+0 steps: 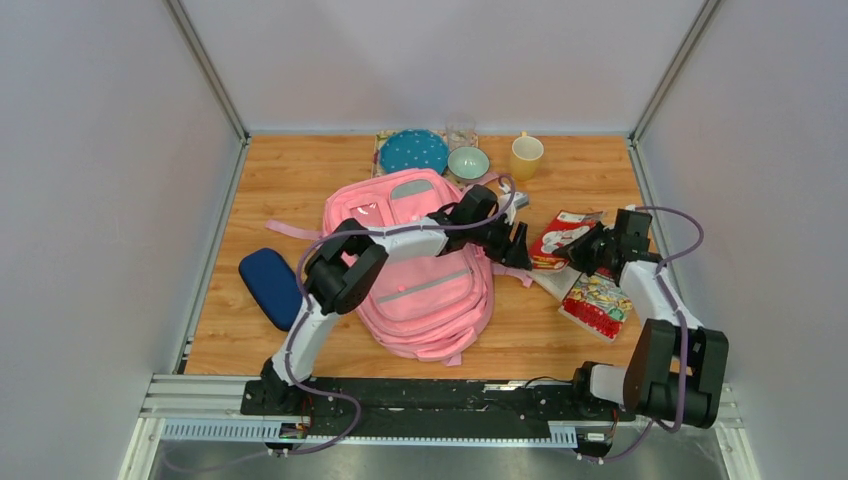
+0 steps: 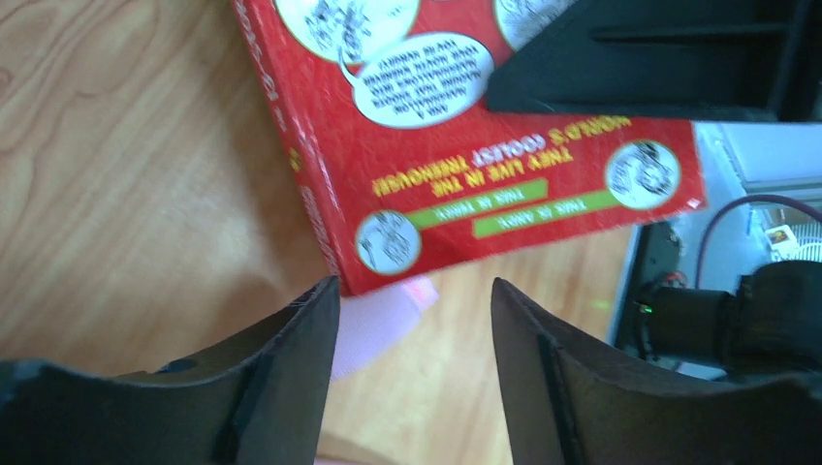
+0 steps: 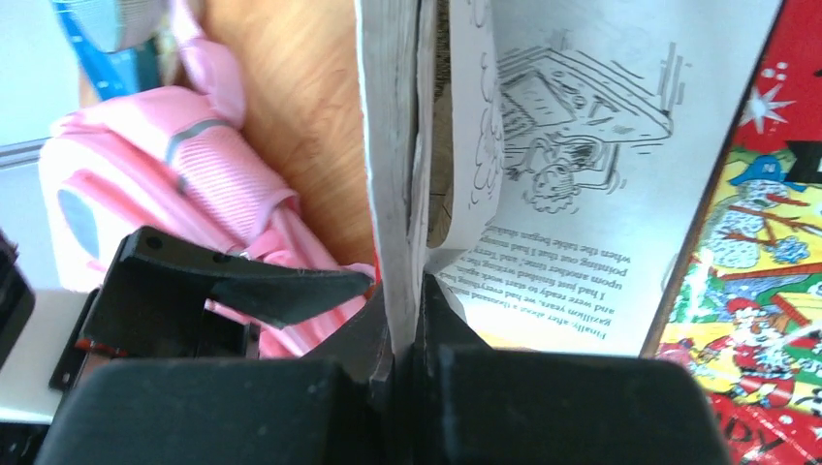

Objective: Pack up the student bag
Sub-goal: Pick up the book from the center of the board.

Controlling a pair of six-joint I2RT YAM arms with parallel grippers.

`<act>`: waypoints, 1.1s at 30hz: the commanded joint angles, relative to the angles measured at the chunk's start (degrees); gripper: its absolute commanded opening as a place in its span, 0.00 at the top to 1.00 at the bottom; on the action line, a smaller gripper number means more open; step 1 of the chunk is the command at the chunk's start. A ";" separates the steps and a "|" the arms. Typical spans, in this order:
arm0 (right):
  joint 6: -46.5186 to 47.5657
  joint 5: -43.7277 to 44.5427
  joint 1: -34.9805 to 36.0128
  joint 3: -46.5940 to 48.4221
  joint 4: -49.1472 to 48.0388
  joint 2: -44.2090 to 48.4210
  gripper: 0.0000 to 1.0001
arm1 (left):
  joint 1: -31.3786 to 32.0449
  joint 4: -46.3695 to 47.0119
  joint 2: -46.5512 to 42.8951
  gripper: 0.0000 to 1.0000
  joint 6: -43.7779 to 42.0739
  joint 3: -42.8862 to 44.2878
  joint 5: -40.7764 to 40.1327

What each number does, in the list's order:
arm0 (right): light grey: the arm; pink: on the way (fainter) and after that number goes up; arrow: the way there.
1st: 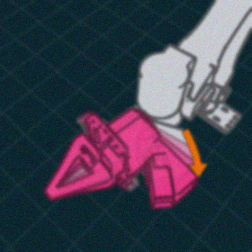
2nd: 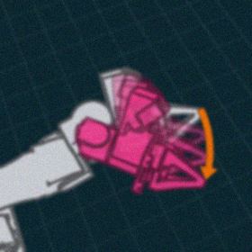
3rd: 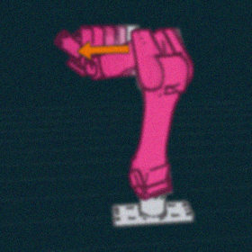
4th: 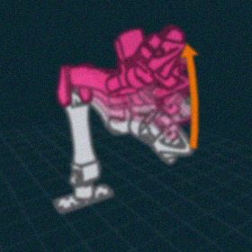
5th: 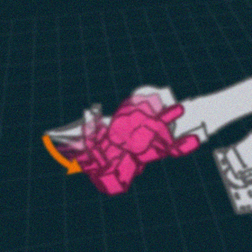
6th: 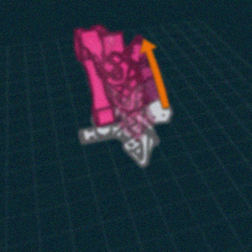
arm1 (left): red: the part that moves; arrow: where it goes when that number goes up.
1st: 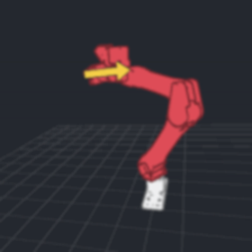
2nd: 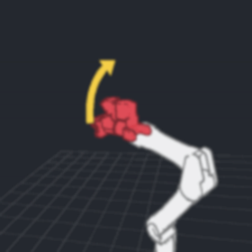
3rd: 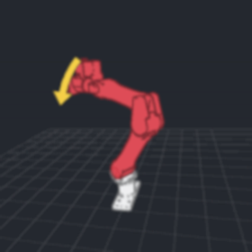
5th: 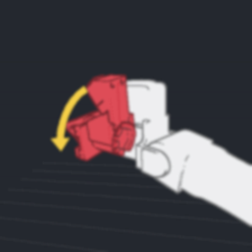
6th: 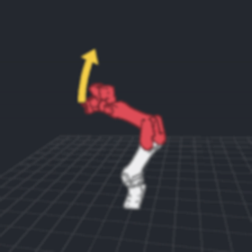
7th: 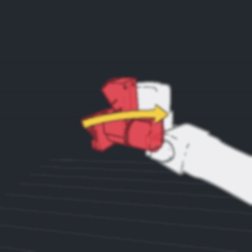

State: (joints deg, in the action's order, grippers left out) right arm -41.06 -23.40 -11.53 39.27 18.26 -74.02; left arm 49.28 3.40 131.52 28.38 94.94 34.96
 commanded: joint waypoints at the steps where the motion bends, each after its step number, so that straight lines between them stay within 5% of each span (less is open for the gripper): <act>1: 0.63 -4.81 -0.16 5.03 1.95 6.95 1.00 | 0.29 -3.13 -14.87 0.29 -5.61 -2.82 -5.51; 12: -3.23 -21.58 2.99 1.96 2.48 25.14 1.00 | -1.11 0.81 -49.67 0.19 -4.15 -36.02 -20.81; 20: -9.64 -17.30 23.47 -6.02 -4.52 32.18 1.00 | -2.96 11.02 -73.22 0.14 5.02 -62.21 -21.68; 33: -14.84 -15.18 34.73 -11.75 -14.74 34.55 1.00 | -3.13 29.55 -74.58 0.09 18.37 -75.34 -19.32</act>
State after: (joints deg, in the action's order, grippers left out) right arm -53.65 -37.93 21.80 27.86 12.84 -41.74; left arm 46.24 22.61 55.37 41.45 19.84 14.31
